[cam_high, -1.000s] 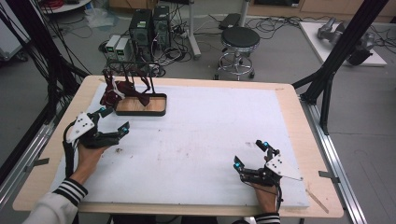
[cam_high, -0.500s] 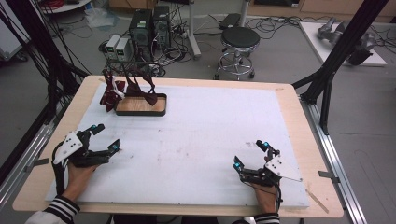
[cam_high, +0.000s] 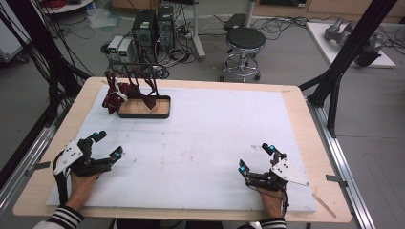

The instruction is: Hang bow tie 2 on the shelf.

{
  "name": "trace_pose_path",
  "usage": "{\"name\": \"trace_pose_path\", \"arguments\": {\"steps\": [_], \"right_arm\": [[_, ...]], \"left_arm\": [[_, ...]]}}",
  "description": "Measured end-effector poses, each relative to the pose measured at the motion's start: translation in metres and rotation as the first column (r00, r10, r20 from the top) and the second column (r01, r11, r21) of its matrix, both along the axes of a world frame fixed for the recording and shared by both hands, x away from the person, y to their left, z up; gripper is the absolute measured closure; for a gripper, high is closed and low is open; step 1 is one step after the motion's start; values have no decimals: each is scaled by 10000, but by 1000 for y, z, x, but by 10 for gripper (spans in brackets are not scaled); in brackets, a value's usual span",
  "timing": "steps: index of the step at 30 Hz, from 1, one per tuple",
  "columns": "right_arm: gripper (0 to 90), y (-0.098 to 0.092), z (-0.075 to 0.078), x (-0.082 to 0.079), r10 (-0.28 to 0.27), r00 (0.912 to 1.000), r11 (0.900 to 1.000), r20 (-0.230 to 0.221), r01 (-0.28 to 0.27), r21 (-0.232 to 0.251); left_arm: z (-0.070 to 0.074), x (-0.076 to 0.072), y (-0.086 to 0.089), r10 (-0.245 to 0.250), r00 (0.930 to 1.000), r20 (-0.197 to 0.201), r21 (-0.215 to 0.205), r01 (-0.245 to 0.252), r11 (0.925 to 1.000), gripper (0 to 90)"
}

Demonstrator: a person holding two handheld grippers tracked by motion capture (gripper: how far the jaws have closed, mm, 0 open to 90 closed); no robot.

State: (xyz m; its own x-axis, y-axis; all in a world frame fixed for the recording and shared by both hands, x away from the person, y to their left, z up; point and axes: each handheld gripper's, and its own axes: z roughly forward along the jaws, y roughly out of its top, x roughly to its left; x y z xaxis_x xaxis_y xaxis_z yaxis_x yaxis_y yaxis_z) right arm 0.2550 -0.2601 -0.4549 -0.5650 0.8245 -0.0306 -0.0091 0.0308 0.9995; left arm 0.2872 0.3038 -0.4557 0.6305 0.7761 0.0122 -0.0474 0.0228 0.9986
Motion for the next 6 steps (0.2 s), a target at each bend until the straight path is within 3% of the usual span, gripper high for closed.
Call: {"name": "trace_pose_path", "arguments": {"steps": [6], "right_arm": [[9,0,0,0,-17,10000,10000,-8,17,11]], "left_arm": [[0,-1,0,-1,10000,22,-4,1,10000,132]]}}
